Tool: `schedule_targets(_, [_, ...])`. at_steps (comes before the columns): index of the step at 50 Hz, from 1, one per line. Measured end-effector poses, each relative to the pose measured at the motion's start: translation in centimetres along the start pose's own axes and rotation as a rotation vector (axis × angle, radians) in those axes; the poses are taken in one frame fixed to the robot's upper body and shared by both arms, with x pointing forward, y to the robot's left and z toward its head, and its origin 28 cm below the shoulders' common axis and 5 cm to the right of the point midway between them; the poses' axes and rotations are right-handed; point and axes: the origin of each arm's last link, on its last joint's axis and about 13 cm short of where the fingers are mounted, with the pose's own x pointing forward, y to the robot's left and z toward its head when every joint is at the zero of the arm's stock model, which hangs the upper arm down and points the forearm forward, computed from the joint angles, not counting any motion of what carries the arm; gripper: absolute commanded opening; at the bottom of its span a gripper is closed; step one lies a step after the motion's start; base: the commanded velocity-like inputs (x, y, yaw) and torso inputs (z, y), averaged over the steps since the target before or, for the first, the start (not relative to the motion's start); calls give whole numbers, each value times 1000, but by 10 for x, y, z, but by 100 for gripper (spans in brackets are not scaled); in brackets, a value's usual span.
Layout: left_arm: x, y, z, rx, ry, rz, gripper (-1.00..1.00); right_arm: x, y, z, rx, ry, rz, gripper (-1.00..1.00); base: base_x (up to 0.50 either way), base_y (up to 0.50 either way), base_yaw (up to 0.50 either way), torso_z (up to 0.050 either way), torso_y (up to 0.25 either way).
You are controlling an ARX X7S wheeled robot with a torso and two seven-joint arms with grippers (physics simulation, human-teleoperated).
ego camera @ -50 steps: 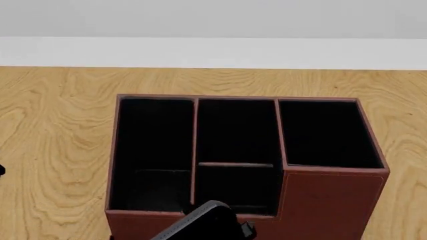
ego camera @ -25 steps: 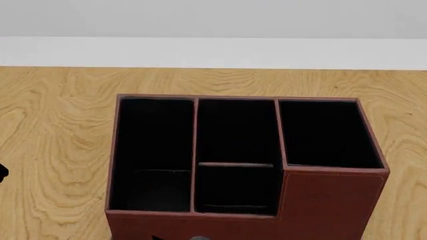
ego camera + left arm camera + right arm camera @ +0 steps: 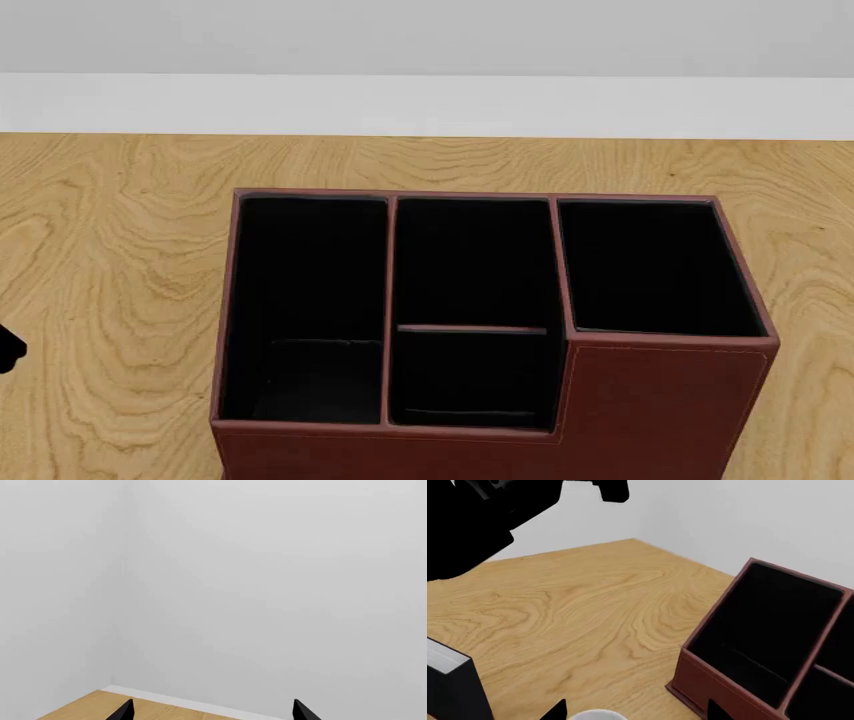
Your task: Pick up the white mug and place it to the right of the caddy.
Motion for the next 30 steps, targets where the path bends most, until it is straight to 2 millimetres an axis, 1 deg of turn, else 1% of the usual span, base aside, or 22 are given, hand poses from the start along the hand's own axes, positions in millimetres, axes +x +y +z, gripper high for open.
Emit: schedule_targets(30, [0,-1,-1,-1,2,-8,100,-7,12,-15,28,30,43,100,0,0,0,0,0])
